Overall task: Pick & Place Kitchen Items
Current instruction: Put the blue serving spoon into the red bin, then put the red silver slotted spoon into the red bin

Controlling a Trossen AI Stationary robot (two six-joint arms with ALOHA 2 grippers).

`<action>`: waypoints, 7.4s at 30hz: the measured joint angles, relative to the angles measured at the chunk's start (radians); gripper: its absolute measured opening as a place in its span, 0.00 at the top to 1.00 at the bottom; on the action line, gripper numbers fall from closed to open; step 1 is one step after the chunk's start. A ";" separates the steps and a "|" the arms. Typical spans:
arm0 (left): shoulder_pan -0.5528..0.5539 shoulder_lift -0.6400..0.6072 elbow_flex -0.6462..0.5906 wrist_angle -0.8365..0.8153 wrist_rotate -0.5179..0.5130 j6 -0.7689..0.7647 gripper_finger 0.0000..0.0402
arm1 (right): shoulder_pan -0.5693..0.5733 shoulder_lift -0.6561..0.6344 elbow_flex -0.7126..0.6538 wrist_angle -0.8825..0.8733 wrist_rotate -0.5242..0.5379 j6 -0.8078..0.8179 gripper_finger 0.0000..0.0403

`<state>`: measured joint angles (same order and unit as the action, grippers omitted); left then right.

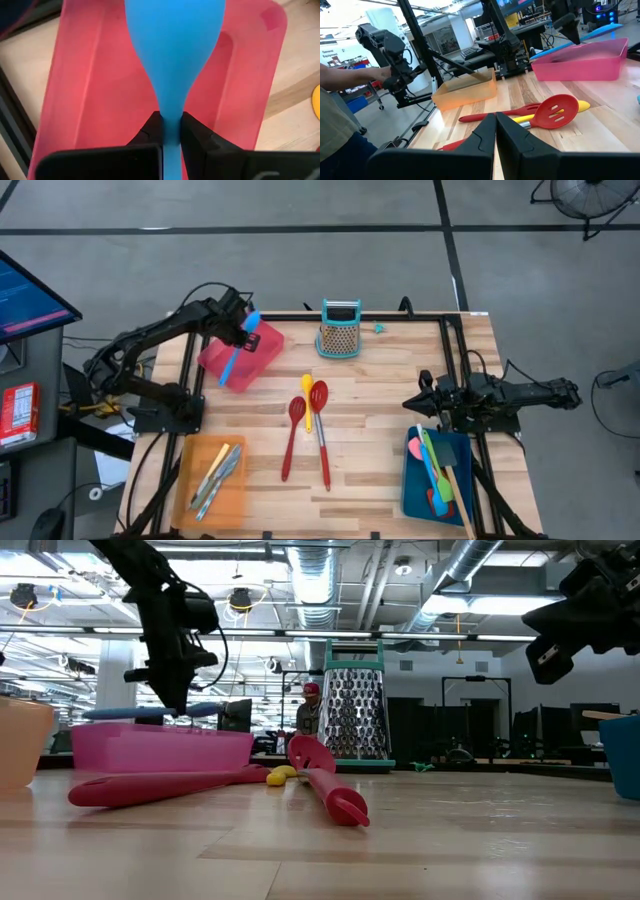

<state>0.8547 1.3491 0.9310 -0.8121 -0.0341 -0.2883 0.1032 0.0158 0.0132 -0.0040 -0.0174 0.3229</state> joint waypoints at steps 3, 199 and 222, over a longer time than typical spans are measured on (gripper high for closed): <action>0.007 0.008 0.000 -0.001 0.001 0.000 0.96 | 0.000 0.000 0.000 0.000 0.000 0.000 0.98; -0.786 -0.707 0.000 1.562 0.406 -0.552 1.00 | 0.000 0.000 -0.001 0.000 0.000 0.000 0.98; -0.786 -0.543 -0.001 1.815 -0.491 -0.268 1.00 | 0.000 0.000 -0.001 0.000 0.000 0.000 0.98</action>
<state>0.0689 0.8064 0.9298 1.0024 -0.5252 -0.5568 0.1032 0.0156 0.0124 -0.0040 -0.0177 0.3225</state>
